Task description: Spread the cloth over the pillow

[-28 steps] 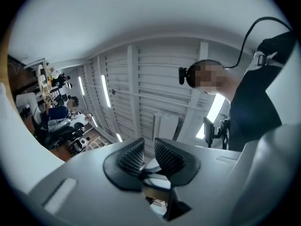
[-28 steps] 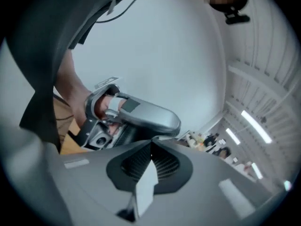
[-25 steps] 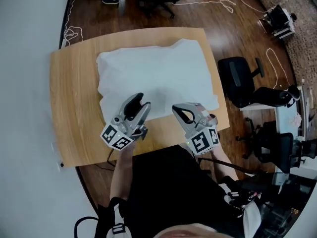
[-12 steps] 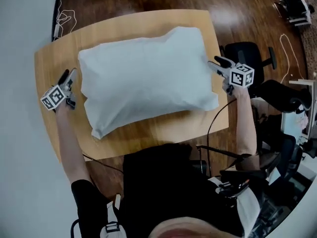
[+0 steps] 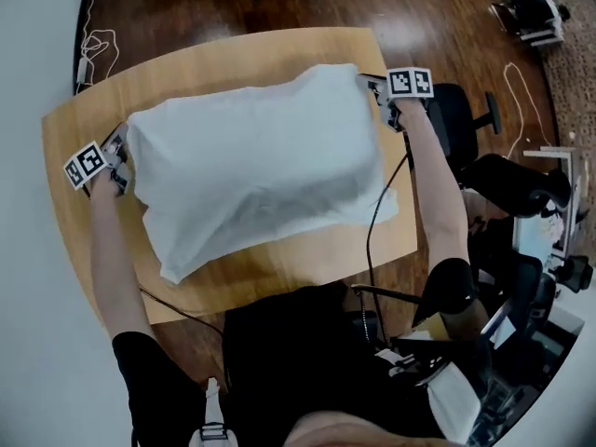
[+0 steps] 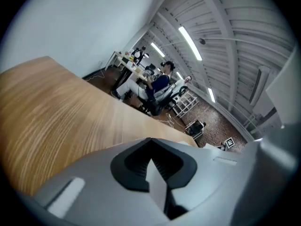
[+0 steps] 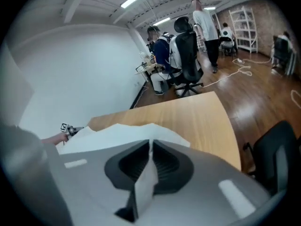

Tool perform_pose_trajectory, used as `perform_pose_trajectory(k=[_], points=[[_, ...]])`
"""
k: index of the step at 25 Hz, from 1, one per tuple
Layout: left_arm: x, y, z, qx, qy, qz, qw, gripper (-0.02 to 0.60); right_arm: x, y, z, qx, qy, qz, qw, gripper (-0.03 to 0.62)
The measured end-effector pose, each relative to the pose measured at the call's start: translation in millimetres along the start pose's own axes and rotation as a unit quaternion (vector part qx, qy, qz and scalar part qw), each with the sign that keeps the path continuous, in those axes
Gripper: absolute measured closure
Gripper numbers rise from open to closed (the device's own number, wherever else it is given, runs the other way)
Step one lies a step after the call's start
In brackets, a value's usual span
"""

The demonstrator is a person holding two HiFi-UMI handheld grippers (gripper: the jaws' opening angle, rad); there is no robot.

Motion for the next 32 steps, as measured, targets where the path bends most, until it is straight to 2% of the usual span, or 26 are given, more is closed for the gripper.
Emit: perform_pose_trajectory(k=[1, 4, 6, 7, 8, 9, 10, 11, 12, 13, 15, 16, 17, 19, 21, 24, 26, 28, 30, 31, 32], points=[[-9.8, 8.9, -2.8, -0.01, -0.012, 0.01, 0.9998, 0.578, -0.8, 2.3, -8.9, -0.001, -0.022, -0.017, 1.0, 0.588], [-32.9, 38.5, -31.6, -0.042, -0.031, 0.056, 0.9971, 0.578, 23.3, 22.7, -39.5, -0.03, -0.045, -0.072, 0.996, 0.589], [-37.3, 46.7, -38.0, -0.035, -0.033, 0.085, 0.9953, 0.578, 34.7, 36.6, -60.7, -0.056, -0.046, -0.093, 0.993, 0.589], [-36.4, 44.3, -31.5, -0.015, -0.032, 0.093, 0.9951, 0.536, 38.2, 43.9, -67.5, -0.068, -0.043, -0.098, 0.992, 0.589], [-34.5, 37.9, -19.8, 0.012, -0.034, 0.092, 0.9951, 0.392, 40.9, 50.8, -70.1, -0.077, -0.038, -0.104, 0.991, 0.589], [-31.7, 27.8, -5.0, 0.041, -0.035, 0.085, 0.9949, 0.273, 43.2, 56.2, -69.2, -0.081, -0.034, -0.109, 0.99, 0.589], [-27.1, 13.4, 9.6, 0.069, -0.031, 0.076, 0.9942, 0.184, 45.7, 58.4, -65.9, -0.079, -0.03, -0.114, 0.99, 0.589], [-20.1, -5.9, 20.0, 0.095, -0.02, 0.066, 0.993, 0.161, 48.9, 55.3, -60.9, -0.07, -0.025, -0.118, 0.99, 0.589], [-13.2, -26.8, 24.0, 0.116, -0.006, 0.053, 0.9918, 0.161, 53.0, 47.8, -55.2, -0.057, -0.019, -0.119, 0.991, 0.589], [-10.5, -41.5, 23.4, 0.123, 0.003, 0.041, 0.9916, 0.224, 56.8, 40.8, -50.6, -0.046, -0.012, -0.119, 0.992, 0.589], [-20.5, -34.9, 20.6, 0.092, 0.003, 0.035, 0.9951, 0.471, 60.4, 41.3, -50.1, -0.044, -0.007, -0.121, 0.992, 0.589], [-29.8, -21.3, 18.5, 0.066, -0.002, 0.044, 0.9968, 0.538, 61.5, 46.4, -54.2, -0.051, -0.007, -0.123, 0.991, 0.589], [-39.9, -8.4, 13.2, 0.043, -0.01, 0.058, 0.9973, 0.569, 64.0, 51.1, -60.2, -0.059, -0.007, -0.127, 0.99, 0.589], [-61.1, 12.6, -9.2, 0.004, -0.029, 0.093, 0.9952, 0.572, 77.3, 56.5, -74.3, -0.076, -0.003, -0.141, 0.987, 0.589], [-87.2, 37.2, -38.2, -0.035, -0.049, 0.131, 0.9895, 0.572, 97.1, 66.3, -91.0, -0.098, 0.0, -0.163, 0.982, 0.589], [-136.0, 73.7, -74.3, -0.085, -0.076, 0.178, 0.9773, 0.572, 122.4, 92.5, -124.6, -0.148, -0.006, -0.195, 0.97, 0.589], [-160.5, 96.1, -88.2, -0.114, -0.078, 0.215, 0.9668, 0.572, 131.3, 113.4, -145.3, -0.189, -0.021, -0.219, 0.957, 0.589], [-162.0, 115.7, -84.9, -0.138, -0.057, 0.243, 0.9584, 0.572, 122.9, 128.7, -149.1, -0.228, -0.052, -0.248, 0.94, 0.589], [-138.0, 126.7, -58.7, -0.148, -0.013, 0.246, 0.9577, 0.572, 92.6, 130.9, -122.2, -0.249, -0.083, -0.262, 0.929, 0.589], [-119.9, 125.5, -37.6, -0.142, 0.011, 0.241, 0.96, 0.572, 71.3, 124.5, -96.5, -0.244, -0.09, -0.255, 0.931, 0.589], [-100.7, 119.3, -13.5, -0.128, 0.035, 0.235, 0.9629, 0.572, 48.7, 112.7, -64.9, -0.226, -0.091, -0.242, 0.939, 0.589]])
Point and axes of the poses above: the fingertips, and each gripper's own axes: z forward along the fingers, x to its left, y out of its top, the point moved 1 cm from there along -z, backward along the fingers, and after that the axes turned 9 degrees about -z, right-handed, at the moved point
